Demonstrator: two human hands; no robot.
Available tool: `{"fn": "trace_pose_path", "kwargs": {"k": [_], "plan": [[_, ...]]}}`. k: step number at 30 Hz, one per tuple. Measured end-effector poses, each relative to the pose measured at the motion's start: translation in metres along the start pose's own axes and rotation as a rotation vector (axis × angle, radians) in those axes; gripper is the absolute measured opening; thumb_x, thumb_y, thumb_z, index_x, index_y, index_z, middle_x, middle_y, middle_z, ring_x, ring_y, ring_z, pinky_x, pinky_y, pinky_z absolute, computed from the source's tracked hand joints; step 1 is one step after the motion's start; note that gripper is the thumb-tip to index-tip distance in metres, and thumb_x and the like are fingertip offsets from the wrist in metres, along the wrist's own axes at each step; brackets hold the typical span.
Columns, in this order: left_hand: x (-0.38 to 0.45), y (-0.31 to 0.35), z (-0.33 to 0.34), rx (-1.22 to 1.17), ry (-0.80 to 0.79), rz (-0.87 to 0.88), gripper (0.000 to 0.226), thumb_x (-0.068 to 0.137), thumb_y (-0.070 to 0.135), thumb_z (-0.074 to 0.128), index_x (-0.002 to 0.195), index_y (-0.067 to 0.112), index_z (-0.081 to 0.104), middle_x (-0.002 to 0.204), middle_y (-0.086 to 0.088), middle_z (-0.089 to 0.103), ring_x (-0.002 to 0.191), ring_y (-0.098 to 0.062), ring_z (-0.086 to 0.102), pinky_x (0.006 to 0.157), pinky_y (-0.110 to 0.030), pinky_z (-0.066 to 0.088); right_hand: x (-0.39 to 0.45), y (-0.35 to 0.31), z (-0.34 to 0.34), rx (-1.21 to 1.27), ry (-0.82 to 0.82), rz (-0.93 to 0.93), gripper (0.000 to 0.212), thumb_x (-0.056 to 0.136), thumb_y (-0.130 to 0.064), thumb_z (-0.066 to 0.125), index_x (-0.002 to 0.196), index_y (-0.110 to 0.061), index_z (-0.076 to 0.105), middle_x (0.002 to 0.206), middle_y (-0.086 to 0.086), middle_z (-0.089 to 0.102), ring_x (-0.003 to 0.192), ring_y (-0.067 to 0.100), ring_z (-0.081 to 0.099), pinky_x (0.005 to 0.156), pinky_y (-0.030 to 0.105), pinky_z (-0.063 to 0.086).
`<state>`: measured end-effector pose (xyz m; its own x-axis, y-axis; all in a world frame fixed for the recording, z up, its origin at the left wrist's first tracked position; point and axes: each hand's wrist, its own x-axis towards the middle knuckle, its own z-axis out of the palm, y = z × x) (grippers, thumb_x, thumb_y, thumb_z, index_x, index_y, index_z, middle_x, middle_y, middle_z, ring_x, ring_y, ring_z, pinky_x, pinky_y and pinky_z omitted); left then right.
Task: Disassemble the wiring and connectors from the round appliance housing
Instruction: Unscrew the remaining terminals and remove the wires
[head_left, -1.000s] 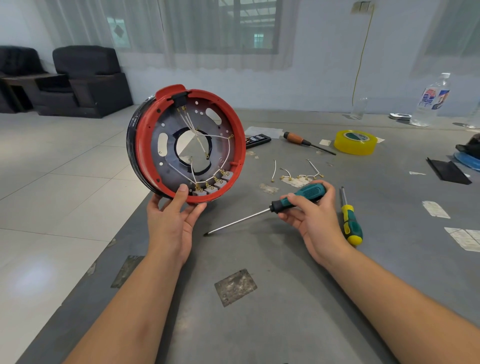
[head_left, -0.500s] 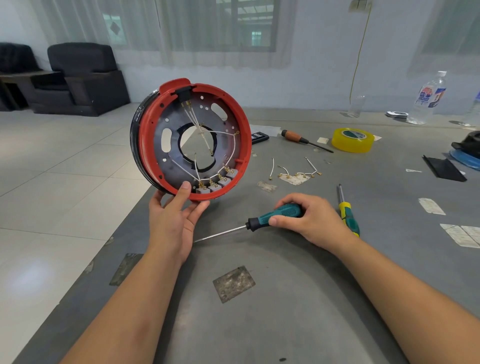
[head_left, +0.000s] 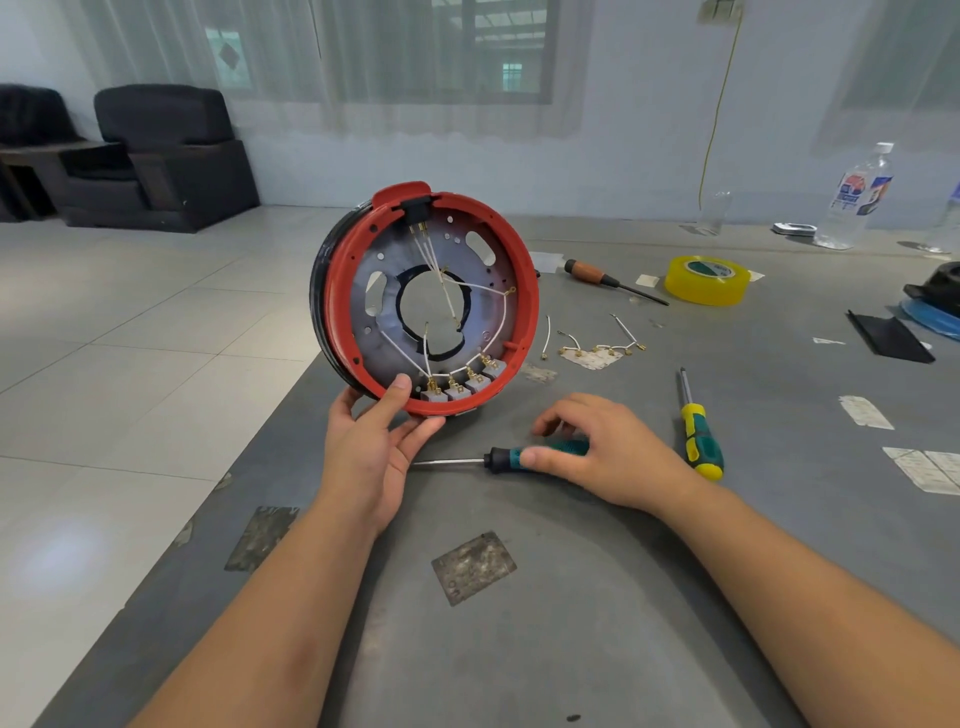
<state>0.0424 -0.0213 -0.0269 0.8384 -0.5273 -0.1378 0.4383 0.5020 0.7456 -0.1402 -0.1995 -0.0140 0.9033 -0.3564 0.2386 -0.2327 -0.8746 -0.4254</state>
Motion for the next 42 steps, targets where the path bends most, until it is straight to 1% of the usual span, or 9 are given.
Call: {"fn": "trace_pose_path", "kwargs": {"k": [4, 6, 12, 15, 19, 25, 34, 40, 42], "plan": [[0.001, 0.0, 0.0, 0.001, -0.002, -0.009, 0.061, 0.094, 0.008, 0.077, 0.147, 0.015, 0.046, 0.122, -0.013, 0.074, 0.1, -0.037, 0.078, 0.074, -0.041, 0.066, 0.016, -0.02, 0.002, 0.141, 0.196, -0.046, 0.016, 0.093, -0.042, 0.069, 0.095, -0.026, 0.072, 0.093, -0.015, 0.064, 0.093, 0.001, 0.058, 0.073, 0.008, 0.037], [0.001, 0.0, 0.0, 0.004, -0.011, -0.011, 0.061, 0.094, 0.009, 0.077, 0.147, 0.015, 0.046, 0.125, -0.015, 0.073, 0.101, -0.038, 0.078, 0.075, -0.041, 0.066, 0.029, -0.032, 0.003, 0.163, 0.19, -0.088, 0.01, 0.094, -0.031, 0.071, 0.097, -0.023, 0.075, 0.094, -0.013, 0.066, 0.092, -0.002, 0.058, 0.074, 0.004, 0.036], [0.0, 0.0, 0.0, 0.009, -0.041, -0.02, 0.054, 0.096, 0.007, 0.074, 0.142, 0.019, 0.048, 0.126, -0.02, 0.073, 0.102, -0.04, 0.077, 0.078, -0.044, 0.066, 0.074, -0.058, 0.008, 0.1, 0.135, -0.104, 0.018, 0.099, -0.031, 0.065, 0.109, -0.022, 0.075, 0.096, -0.01, 0.066, 0.087, 0.001, 0.056, 0.074, 0.007, 0.037], [0.0, 0.001, 0.0, 0.024, -0.038, -0.011, 0.052, 0.097, 0.006, 0.073, 0.139, 0.021, 0.047, 0.13, -0.022, 0.07, 0.102, -0.039, 0.077, 0.078, -0.043, 0.067, 0.089, -0.069, 0.017, 0.059, 0.143, -0.045, 0.019, 0.097, -0.035, 0.066, 0.102, -0.021, 0.076, 0.082, -0.013, 0.059, 0.075, 0.003, 0.054, 0.072, 0.024, 0.044], [0.0, 0.0, 0.0, 0.047, -0.049, 0.01, 0.049, 0.097, 0.005, 0.073, 0.135, 0.022, 0.048, 0.133, -0.021, 0.068, 0.104, -0.039, 0.077, 0.083, -0.045, 0.066, 0.096, -0.081, 0.028, 0.06, 0.192, 0.076, 0.025, 0.092, -0.044, 0.067, 0.089, -0.02, 0.071, 0.081, -0.004, 0.067, 0.081, 0.018, 0.063, 0.076, 0.038, 0.053], [0.0, -0.002, -0.001, 0.043, -0.052, 0.028, 0.051, 0.097, 0.003, 0.072, 0.135, 0.022, 0.046, 0.134, -0.023, 0.067, 0.107, -0.039, 0.076, 0.088, -0.052, 0.064, 0.094, -0.09, 0.035, 0.028, 0.21, 0.14, 0.02, 0.089, -0.044, 0.067, 0.084, -0.025, 0.07, 0.085, -0.004, 0.069, 0.089, 0.02, 0.064, 0.086, 0.041, 0.051], [0.0, -0.002, -0.001, 0.046, -0.052, 0.035, 0.056, 0.098, 0.002, 0.072, 0.141, 0.021, 0.043, 0.135, -0.023, 0.066, 0.107, -0.039, 0.076, 0.09, -0.055, 0.063, 0.095, -0.093, 0.036, 0.085, 0.227, 0.193, 0.023, 0.094, -0.039, 0.065, 0.082, -0.021, 0.074, 0.078, -0.001, 0.07, 0.084, 0.023, 0.064, 0.084, 0.04, 0.052], [0.0, -0.003, -0.002, 0.056, -0.064, 0.041, 0.059, 0.098, 0.002, 0.071, 0.145, 0.019, 0.041, 0.135, -0.023, 0.067, 0.109, -0.039, 0.076, 0.09, -0.054, 0.063, 0.09, -0.092, 0.044, 0.114, 0.304, 0.147, 0.024, 0.096, -0.039, 0.064, 0.082, -0.022, 0.071, 0.081, -0.008, 0.062, 0.083, 0.019, 0.061, 0.083, 0.045, 0.051], [-0.001, -0.003, -0.001, 0.074, -0.066, 0.046, 0.058, 0.098, 0.002, 0.071, 0.144, 0.02, 0.041, 0.134, -0.022, 0.067, 0.108, -0.039, 0.076, 0.089, -0.053, 0.063, 0.092, -0.092, 0.043, 0.208, 0.367, 0.143, 0.023, 0.097, -0.039, 0.064, 0.079, -0.023, 0.066, 0.081, -0.009, 0.057, 0.081, 0.018, 0.058, 0.082, 0.047, 0.051]]}}
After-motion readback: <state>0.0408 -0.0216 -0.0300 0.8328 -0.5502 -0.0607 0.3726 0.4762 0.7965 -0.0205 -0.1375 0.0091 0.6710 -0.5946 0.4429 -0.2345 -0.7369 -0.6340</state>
